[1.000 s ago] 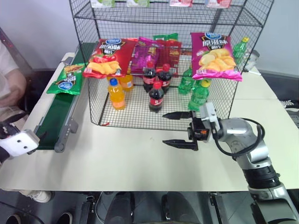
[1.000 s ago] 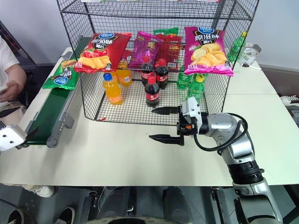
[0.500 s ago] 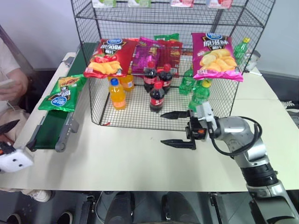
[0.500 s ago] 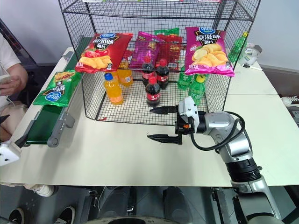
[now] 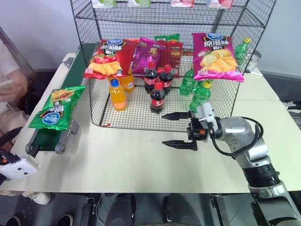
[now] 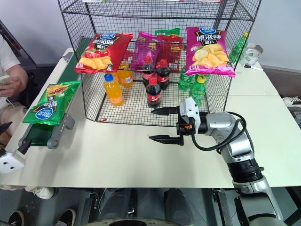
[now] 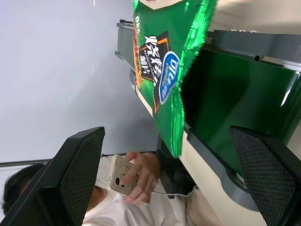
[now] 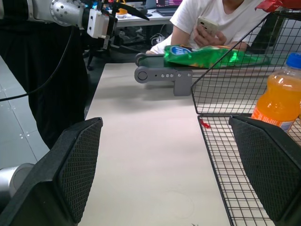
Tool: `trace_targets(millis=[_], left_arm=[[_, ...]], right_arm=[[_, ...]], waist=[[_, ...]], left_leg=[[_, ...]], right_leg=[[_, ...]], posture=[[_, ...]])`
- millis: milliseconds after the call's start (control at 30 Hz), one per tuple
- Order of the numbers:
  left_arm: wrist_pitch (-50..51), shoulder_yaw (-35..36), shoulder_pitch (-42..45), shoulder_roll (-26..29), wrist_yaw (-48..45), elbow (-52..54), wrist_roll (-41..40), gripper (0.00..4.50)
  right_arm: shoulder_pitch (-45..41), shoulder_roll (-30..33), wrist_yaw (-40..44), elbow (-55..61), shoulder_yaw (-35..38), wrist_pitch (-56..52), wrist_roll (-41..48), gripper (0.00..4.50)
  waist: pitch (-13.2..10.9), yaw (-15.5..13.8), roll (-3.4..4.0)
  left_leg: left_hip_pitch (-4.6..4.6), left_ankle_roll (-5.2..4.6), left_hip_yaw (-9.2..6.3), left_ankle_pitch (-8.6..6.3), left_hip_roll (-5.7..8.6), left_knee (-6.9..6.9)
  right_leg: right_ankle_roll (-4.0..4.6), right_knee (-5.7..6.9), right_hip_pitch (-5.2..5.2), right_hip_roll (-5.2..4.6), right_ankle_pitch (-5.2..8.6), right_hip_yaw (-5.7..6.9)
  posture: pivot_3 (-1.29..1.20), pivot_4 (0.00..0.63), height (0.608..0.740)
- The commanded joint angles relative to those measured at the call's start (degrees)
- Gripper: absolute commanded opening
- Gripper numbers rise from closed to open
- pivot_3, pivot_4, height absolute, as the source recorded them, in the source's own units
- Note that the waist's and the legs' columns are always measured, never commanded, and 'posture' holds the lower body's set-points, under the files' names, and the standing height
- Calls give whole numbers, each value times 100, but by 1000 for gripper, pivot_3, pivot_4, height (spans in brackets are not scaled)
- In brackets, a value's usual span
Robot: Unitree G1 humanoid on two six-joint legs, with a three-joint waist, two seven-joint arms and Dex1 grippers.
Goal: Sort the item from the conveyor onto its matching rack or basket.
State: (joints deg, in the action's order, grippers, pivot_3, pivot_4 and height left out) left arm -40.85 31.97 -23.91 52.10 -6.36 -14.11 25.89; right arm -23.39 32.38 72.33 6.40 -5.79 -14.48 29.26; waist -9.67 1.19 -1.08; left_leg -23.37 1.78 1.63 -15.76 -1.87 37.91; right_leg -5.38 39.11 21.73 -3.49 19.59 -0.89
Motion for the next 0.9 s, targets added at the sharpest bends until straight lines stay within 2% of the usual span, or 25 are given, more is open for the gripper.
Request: trace_targets(millis=[33,600,700,900], left_arm=[[-16,-127,119,88,159,-123,58,4500],[-130,-783,782,203,210,-601,-127,4500],[-133,-859,811,235,99,-644,-242,3648],[-195,-866,798,261,105,-728,-315,562]], right_arm=[[-13,37,-16,100,95,118,-28,4480],[37,104,-121,26,215,280,-150,4480],[17,116,-137,-3,233,304,-150,4500],[-38,131,-148,-164,259,431,-215,4500]], waist=[[0,0,0],[1,-3,-1],[1,-5,-2],[1,2,-1]], left_leg=[[0,0,0,0,0,0],[0,0,1,0,1,0],[0,0,1,0,1,0],[0,0,1,0,0,0]], right_leg=[[0,0,0,0,0,0],[-1,2,1,1,0,2],[0,3,0,1,0,2],[-1,3,1,1,0,2]], posture=[[0,150,739],[0,150,739],[0,150,739],[0,150,739]])
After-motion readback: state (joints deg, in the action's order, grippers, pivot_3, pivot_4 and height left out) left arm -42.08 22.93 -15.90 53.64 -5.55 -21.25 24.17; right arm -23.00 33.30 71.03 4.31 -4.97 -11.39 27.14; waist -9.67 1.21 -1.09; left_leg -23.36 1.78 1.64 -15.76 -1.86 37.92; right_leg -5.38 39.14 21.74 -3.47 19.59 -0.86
